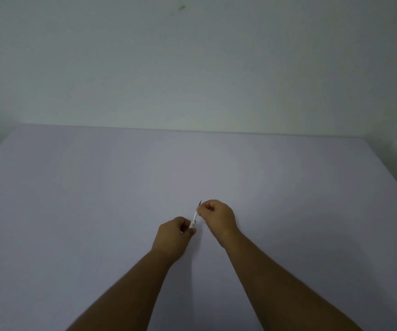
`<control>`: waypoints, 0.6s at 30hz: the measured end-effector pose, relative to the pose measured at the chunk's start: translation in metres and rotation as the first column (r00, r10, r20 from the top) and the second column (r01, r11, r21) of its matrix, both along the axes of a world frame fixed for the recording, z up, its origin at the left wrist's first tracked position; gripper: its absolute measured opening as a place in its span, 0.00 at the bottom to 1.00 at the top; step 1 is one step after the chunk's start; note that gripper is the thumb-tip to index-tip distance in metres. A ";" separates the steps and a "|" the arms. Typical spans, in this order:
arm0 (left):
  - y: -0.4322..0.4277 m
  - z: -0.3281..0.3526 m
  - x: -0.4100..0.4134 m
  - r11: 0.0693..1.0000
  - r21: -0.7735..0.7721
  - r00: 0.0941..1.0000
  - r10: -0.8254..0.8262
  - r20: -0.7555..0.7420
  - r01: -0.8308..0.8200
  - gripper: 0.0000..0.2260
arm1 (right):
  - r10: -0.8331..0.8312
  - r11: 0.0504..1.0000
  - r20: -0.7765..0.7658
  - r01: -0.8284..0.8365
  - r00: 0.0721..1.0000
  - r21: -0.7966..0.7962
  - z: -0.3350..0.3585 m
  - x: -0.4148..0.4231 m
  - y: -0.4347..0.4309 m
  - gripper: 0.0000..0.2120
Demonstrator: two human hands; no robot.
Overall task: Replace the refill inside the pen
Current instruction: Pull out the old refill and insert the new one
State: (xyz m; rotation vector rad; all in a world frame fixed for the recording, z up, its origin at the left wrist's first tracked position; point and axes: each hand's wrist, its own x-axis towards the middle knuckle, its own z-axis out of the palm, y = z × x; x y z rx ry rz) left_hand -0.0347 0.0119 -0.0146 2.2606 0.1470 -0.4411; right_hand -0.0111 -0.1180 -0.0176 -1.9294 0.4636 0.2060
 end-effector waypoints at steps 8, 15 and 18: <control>0.005 -0.001 0.001 1.000 0.014 1.000 0.022 -0.017 -0.022 0.06 | 0.042 0.985 0.039 -0.035 0.998 -0.167 -0.003 0.001 -0.012 0.10; 0.011 0.003 0.000 0.999 -0.053 0.999 0.009 -0.038 -0.011 0.15 | 0.482 0.471 -0.201 -0.445 0.853 -0.761 -0.028 -0.008 -0.017 0.15; 0.013 0.004 -0.001 0.998 -0.066 0.999 0.007 -0.032 -0.009 0.15 | 0.499 0.453 -0.198 -0.449 0.844 -0.770 -0.033 -0.012 -0.014 0.13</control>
